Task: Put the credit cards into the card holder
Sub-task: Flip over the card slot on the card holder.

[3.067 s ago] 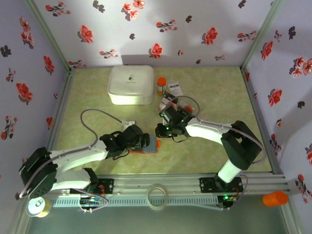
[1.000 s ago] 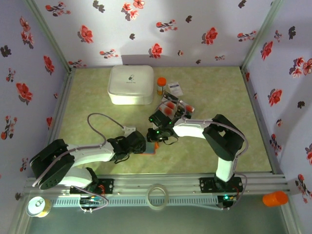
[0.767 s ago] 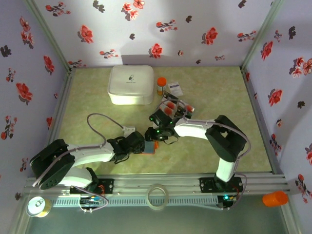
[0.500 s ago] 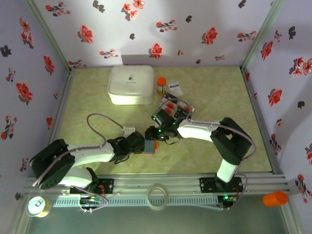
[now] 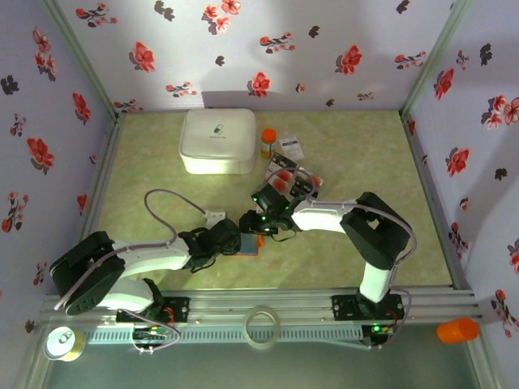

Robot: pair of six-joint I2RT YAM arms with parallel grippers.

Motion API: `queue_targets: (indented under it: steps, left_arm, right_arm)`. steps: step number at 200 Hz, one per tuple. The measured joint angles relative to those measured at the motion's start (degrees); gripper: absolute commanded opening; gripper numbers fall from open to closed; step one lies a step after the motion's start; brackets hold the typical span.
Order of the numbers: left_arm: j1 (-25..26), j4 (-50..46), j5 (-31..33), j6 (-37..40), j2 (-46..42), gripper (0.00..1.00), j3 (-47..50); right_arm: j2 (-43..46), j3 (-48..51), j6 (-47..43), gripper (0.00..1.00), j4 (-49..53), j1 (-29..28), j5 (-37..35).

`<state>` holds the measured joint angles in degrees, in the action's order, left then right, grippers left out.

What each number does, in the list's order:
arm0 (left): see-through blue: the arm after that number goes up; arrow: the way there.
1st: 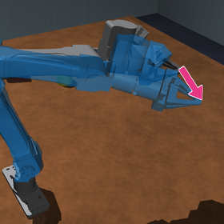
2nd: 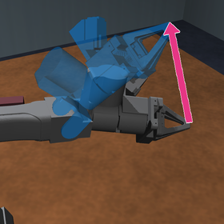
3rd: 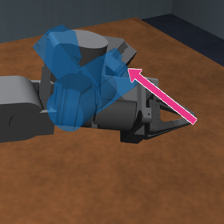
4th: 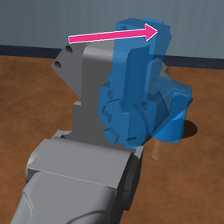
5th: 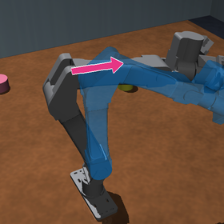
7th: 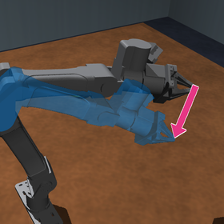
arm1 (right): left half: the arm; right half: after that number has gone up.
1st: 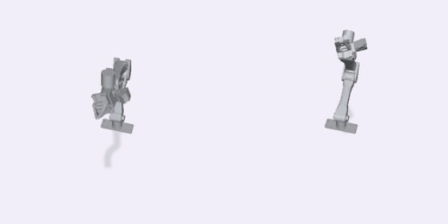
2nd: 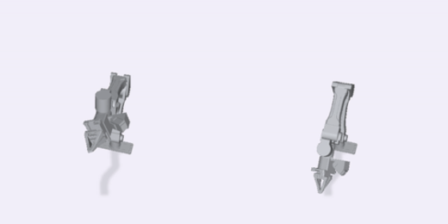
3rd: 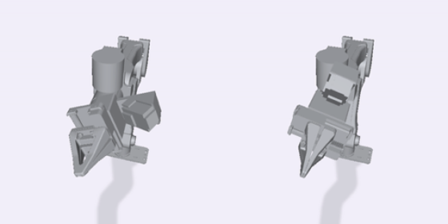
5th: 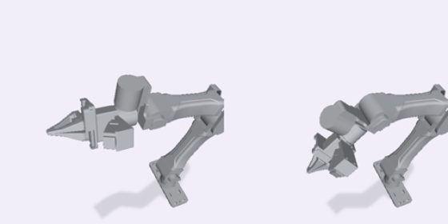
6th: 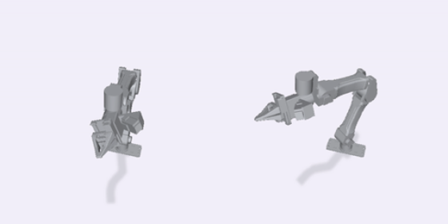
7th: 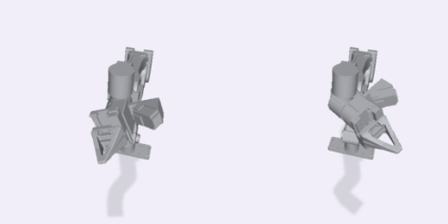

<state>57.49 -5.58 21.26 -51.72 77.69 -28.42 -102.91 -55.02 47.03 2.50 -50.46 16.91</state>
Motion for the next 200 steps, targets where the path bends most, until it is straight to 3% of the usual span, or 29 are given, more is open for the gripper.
queue_targets:
  steps: [45, 87, 118, 200]
  left_arm:
    - [0.11, 1.09, 0.24, 0.0, -0.02, 0.69, 0.48]
    - [0.26, 1.97, 0.63, 0.0, -0.02, 0.69, 0.87]
    - [0.33, 2.56, 0.61, 0.0, -0.07, 0.75, 0.98]
    - [0.37, 1.68, 0.0, 0.02, -4.44, 0.92, 2.05]
  right_arm:
    - [-0.35, 0.7, 1.79, 0.48, -3.1, 0.22, 1.03]
    - [-0.35, 2.6, 4.66, 0.45, -7.67, 0.98, 2.67]
    - [-0.35, 3.37, 6.16, 0.41, -9.22, 1.51, 3.8]
    - [1.68, 3.39, 7.72, 0.41, -10.21, 1.46, 6.01]
